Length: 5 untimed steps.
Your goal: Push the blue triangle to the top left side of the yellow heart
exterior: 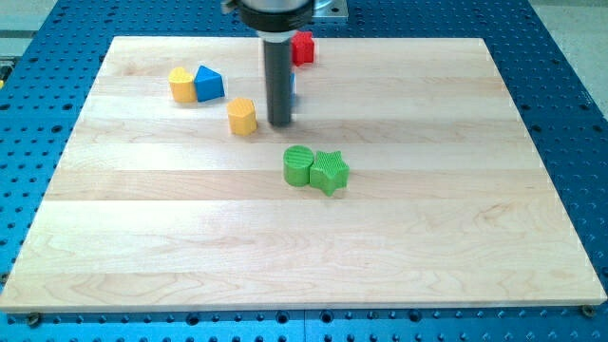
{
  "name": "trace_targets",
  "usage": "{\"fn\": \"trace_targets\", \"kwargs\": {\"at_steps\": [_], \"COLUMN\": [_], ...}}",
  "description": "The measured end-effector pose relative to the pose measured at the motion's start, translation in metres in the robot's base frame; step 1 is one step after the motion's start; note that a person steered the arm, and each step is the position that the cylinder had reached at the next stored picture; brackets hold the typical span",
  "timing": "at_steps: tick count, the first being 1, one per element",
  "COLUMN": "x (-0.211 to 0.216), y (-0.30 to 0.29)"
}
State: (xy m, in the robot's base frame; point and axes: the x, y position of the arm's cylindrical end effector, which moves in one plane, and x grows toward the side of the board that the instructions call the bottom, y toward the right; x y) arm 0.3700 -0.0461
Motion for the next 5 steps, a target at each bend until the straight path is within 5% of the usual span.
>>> {"fn": "trace_targets", "kwargs": {"at_steps": [5], "x": [-0.091], "y": [-0.072]}}
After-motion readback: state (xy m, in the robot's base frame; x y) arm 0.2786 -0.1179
